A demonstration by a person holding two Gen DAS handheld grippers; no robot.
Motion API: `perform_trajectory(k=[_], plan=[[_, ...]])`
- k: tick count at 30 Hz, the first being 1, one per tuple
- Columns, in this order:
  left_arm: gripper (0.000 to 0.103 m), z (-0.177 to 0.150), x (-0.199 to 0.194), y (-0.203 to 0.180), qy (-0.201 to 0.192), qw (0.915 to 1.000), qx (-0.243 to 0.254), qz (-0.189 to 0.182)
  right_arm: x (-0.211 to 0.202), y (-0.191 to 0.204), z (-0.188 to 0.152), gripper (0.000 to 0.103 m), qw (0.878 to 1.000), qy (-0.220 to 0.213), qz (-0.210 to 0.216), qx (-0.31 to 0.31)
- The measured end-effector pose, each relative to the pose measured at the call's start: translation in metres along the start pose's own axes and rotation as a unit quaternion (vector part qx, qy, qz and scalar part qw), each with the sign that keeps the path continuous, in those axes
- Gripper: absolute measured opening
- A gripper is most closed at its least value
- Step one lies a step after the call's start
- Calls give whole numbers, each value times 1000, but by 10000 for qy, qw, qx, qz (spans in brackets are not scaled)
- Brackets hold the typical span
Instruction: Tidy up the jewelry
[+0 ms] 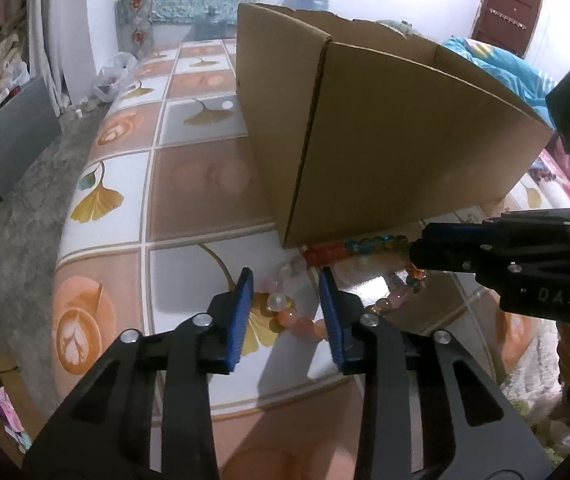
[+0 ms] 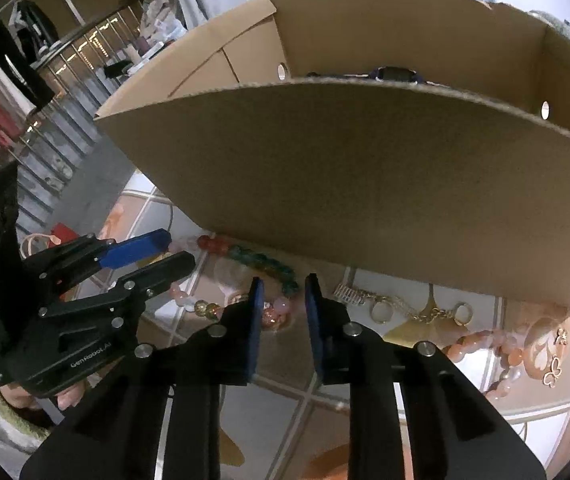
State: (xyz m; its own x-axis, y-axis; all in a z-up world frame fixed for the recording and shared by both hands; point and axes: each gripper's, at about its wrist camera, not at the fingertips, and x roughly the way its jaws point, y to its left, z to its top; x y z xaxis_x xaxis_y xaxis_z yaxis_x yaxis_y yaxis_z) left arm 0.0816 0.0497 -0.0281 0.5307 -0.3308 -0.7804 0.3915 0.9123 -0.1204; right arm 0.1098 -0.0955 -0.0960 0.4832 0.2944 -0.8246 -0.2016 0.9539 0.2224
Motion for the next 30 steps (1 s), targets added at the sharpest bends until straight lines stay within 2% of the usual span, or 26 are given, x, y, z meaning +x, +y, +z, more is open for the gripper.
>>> perform_trajectory(k=[3, 8, 9, 12, 23, 30], plan=[[19, 1, 1, 2, -15, 10000, -52, 51, 4, -2, 1, 19, 10000, 13, -34, 10], [13, 1, 2, 1, -60, 9999, 15, 88, 6, 1, 2, 16, 9998, -46, -164, -95], [11, 1, 2, 0, -71, 9999, 28, 71, 6, 2, 1, 12, 9997, -63, -197, -162], [9, 0, 1, -3, -118, 9999, 62, 49, 5, 3, 0, 10, 9995, -85, -187, -224], [9, 1, -28, -11, -460, 9979, -144, -442, -27, -7, -2, 9, 9989, -425, 192, -9], [9, 9, -76, -27, -840, 9935, -104, -764, -71, -2, -13, 9, 9963, -764, 371, -132]])
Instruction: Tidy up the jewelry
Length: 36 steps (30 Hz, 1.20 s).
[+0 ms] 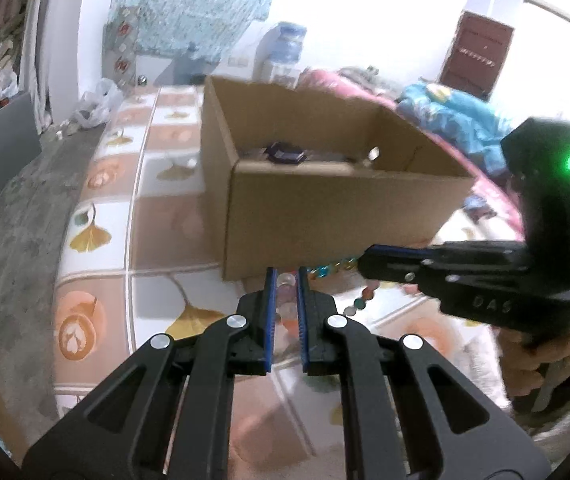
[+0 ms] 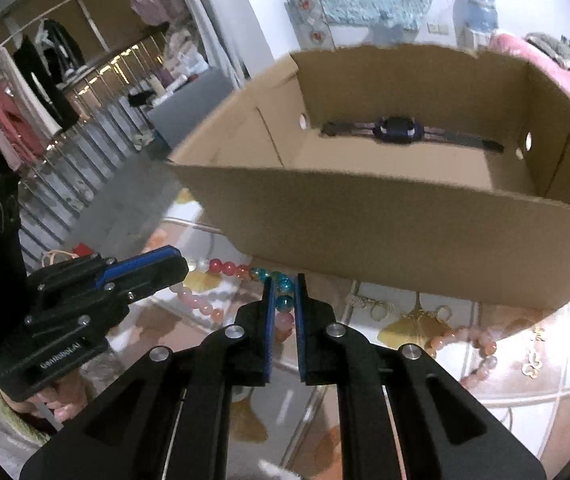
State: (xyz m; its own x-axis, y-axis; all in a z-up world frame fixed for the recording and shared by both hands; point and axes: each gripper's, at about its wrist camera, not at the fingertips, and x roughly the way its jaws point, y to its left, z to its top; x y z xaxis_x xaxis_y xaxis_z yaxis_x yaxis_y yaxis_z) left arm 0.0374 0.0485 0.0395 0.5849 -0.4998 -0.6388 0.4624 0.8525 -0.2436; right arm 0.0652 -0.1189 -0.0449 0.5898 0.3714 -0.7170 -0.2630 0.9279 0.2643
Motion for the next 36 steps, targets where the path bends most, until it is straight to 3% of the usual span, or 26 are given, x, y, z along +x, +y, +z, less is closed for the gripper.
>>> perform_trajectory(k=[5, 9, 13, 17, 20, 25, 28, 31, 36], plan=[[9, 29, -36, -22, -461, 9982, 296, -252, -41, 19, 13, 9, 9985, -478, 99, -228], [9, 72, -49, -36, -786, 9942, 606, -420, -73, 25, 48, 9, 9945, -913, 277, -439], [9, 111, -36, -42, -840, 9923, 801, -425, -79, 11, 94, 9, 9935, -970, 458, -381], [9, 141, 4, -32, -448, 9952, 815, -289, -46, -19, 139, 9, 9973, -428, 592, -38], [9, 149, 38, -23, 2, 9965, 813, -168, -3, -45, 165, 9, 9971, 286, 631, 324], [9, 144, 85, -13, 673, 9931, 960, 96, 61, -54, 176, 10, 9899, 1220, 522, 497], [10, 137, 104, -8, 1050, 9888, 1021, 300, 87, -56, 176, 10, 9853, 1564, 385, 560], [21, 133, 107, -5, 1081, 9881, 1025, 372, 105, -56, 177, 11, 9831, 1756, 240, 451], [22, 137, 88, 4, 692, 9933, 824, 417, 99, -65, 178, 11, 9857, 1577, 324, 490]])
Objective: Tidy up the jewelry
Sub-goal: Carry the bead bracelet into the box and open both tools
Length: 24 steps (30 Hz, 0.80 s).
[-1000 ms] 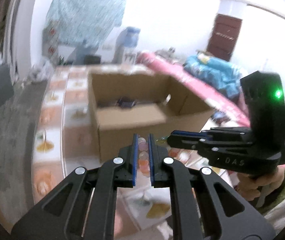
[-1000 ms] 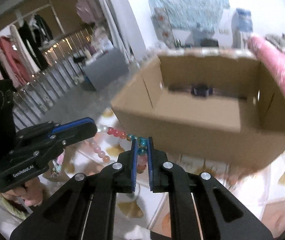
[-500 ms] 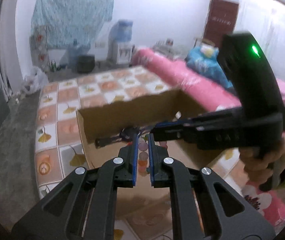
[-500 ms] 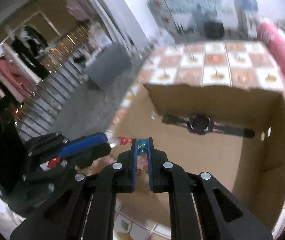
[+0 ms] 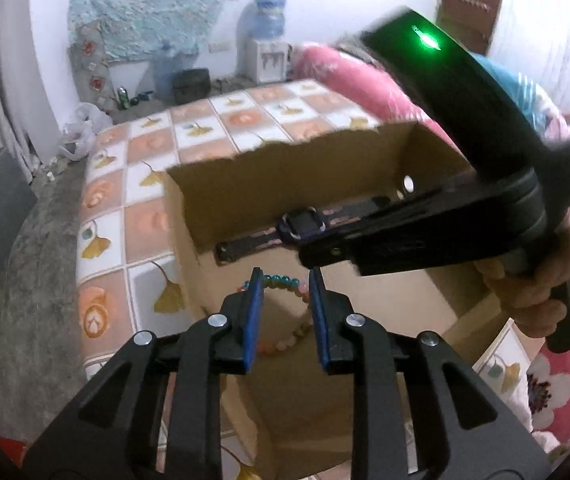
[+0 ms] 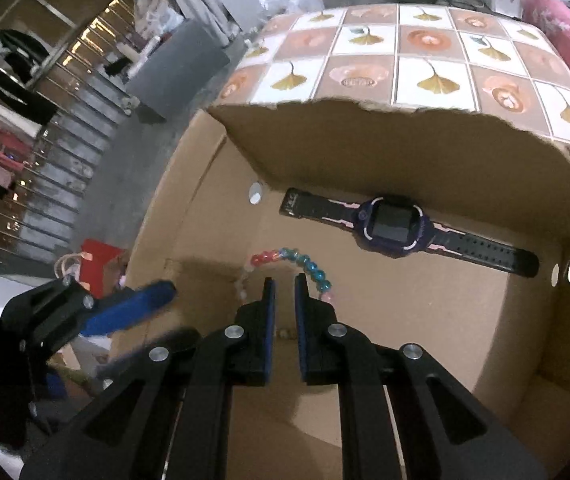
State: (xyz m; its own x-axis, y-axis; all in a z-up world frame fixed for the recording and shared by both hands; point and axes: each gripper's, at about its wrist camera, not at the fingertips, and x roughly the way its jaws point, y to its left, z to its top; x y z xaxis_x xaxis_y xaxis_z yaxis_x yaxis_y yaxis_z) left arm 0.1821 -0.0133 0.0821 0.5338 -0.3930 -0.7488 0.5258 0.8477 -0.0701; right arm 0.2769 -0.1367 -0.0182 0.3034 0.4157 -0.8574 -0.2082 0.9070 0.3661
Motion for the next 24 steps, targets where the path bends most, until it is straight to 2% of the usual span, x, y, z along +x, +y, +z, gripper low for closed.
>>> perform_trajectory(k=[6, 7, 8, 9, 11, 13, 16, 19, 21, 24], plan=[[22, -2, -45, 5, -562, 9983, -148, 100, -63, -9, -22, 12, 9967, -795, 138, -60], [22, -6, -57, 5, -679, 9975, -173, 77, -76, -10, -29, 14, 9954, -940, 142, -97], [22, -9, -67, 4, -779, 9968, -189, 44, -90, -9, -38, 22, 9937, -1106, 130, -150], [22, -14, -78, 3, -875, 9960, -200, 4, -110, -9, -52, 30, 9905, -1352, 98, -214], [25, -27, -97, -1, -1042, 9943, -209, -83, -145, -8, -85, 37, 9827, -1819, -13, -339], [33, -43, -115, -7, -1193, 9926, -187, -161, -172, -10, -117, 41, 9737, -2234, -120, -444], [38, -69, -127, -18, -1271, 9915, -174, -199, -197, -16, -172, 46, 9607, -2712, -326, -487], [40, -99, -120, -29, -1097, 9937, -206, -120, -195, -26, -216, 48, 9575, -2788, -675, -297], [40, -114, -108, -32, -904, 9953, -317, -107, -179, -38, -239, 48, 9621, -2581, -874, -2], [40, -136, -80, -35, -471, 9967, -614, -242, -143, -59, -264, 48, 9725, -2110, -859, 478]])
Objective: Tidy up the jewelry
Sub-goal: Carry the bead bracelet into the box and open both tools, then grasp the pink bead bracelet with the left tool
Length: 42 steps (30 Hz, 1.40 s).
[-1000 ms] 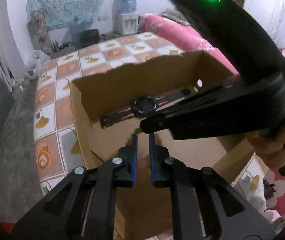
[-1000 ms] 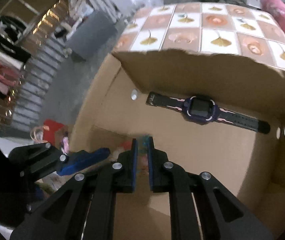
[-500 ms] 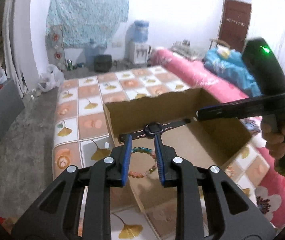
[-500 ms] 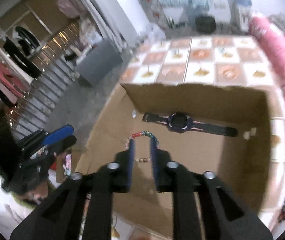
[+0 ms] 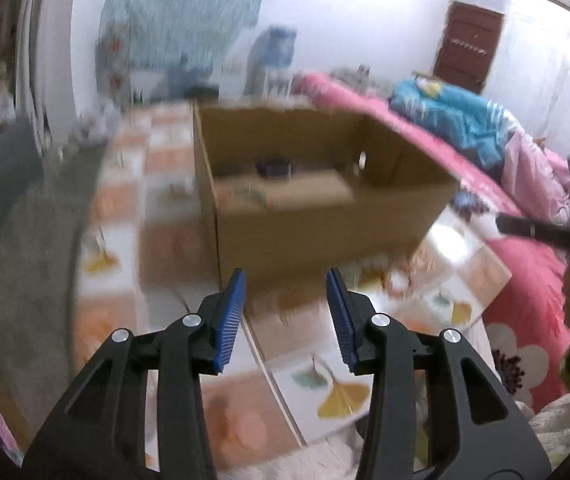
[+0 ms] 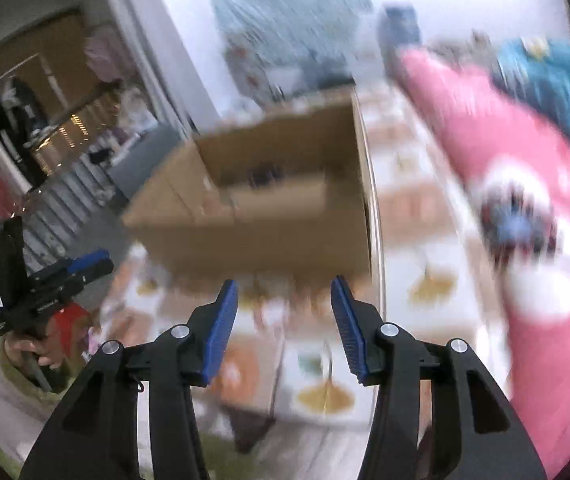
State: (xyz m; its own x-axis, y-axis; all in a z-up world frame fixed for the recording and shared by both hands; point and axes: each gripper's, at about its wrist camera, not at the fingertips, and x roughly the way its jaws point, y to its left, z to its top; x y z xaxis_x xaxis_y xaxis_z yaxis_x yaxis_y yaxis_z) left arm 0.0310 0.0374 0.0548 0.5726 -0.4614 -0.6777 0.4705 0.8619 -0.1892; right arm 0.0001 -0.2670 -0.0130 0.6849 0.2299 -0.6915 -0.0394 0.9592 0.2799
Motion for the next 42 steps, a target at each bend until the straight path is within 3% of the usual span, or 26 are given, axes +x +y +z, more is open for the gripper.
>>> perform_trajectory(k=[2, 5, 7, 13, 18, 20, 27, 29, 32, 36, 40, 42], plan=[[40, -15, 19, 1, 252, 9996, -89, 4, 23, -5, -22, 48, 9986, 351, -397, 52], [40, -27, 42, -1, 499, 9986, -58, 140, 46, -5, -42, 48, 9956, 691, -625, 23], [40, -32, 54, -4, 587, 9981, 46, 198, 57, -2, -51, 48, 9927, 732, -949, -136], [41, -37, 83, -14, 782, 9945, 279, 642, 71, 4, -51, 48, 9890, 682, -1258, -373], [51, -34, 94, -26, 733, 9928, 469, 828, 78, 4, -48, 50, 9878, 572, -1379, -451], [55, -33, 96, -30, 737, 9926, 477, 840, 80, 5, -48, 57, 9873, 551, -1404, -506], [82, -34, 101, -32, 860, 9914, 366, 915, 79, 2, -50, 74, 9897, 474, -1262, -480], [84, -33, 102, -32, 897, 9910, 327, 935, 78, -1, -49, 79, 9918, 466, -1121, -400], [84, -32, 103, -34, 940, 9905, 281, 965, 76, -7, -47, 80, 9946, 424, -918, -216], [67, -31, 89, -51, 641, 9931, 550, 817, 70, -22, -47, 80, 9988, 320, -232, 288], [53, -25, 77, -91, 379, 9944, 985, 77, 66, -31, -48, 78, 9984, 244, 85, 495], [48, -23, 77, -113, 370, 9915, 1218, -273, 65, -33, -49, 71, 9985, 224, 67, 492]])
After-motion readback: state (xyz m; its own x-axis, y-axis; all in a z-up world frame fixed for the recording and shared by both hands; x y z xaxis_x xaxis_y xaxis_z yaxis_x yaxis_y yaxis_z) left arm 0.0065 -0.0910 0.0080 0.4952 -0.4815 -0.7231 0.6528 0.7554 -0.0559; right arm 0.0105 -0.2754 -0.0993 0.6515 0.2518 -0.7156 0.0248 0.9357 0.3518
